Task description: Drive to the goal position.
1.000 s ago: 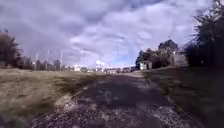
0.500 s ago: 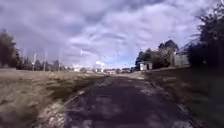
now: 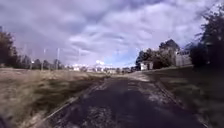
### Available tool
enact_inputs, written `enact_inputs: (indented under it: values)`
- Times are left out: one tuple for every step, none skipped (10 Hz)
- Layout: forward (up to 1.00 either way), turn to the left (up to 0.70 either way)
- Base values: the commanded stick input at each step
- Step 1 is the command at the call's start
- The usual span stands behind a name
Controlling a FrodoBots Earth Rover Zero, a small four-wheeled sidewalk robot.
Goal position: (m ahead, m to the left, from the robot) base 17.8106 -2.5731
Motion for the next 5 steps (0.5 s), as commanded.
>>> enact_inputs:
  values:
    - [1.0,-0.25]
    - [1.0,-0.12]
    - [1.0,0.0]
    - [1.0,0.0]
    - [1.0,0.0]
